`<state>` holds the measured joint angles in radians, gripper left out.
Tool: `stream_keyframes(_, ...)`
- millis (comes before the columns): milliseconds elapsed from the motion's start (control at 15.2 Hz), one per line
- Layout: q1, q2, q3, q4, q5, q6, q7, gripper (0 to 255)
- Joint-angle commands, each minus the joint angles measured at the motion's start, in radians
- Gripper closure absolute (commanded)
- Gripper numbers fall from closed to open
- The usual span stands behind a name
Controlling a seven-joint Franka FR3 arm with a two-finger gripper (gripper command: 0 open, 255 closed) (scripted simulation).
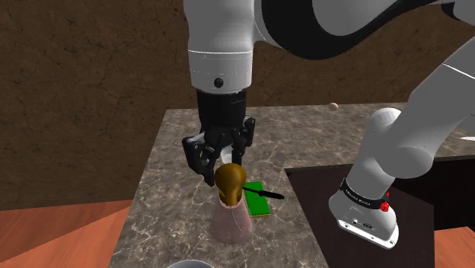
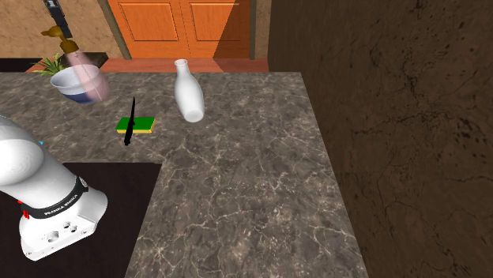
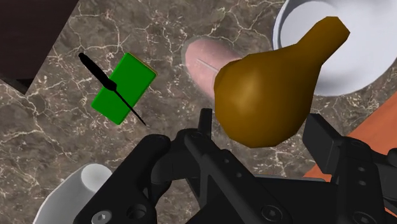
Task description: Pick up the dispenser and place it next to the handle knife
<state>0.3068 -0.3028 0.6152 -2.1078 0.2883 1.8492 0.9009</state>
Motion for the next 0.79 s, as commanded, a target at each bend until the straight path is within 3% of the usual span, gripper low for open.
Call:
stream_keyframes(0, 0.000, 0.005, 0.004, -0.023, 0.001, 0.028, -0.002, 255)
stream_keyframes(528, 0.003, 0.033, 0.026, -0.114, 0.002, 0.145, -0.007, 255)
stream_keyframes(726, 0.003, 0.032, 0.026, -0.114, 0.002, 0.145, -0.007, 255)
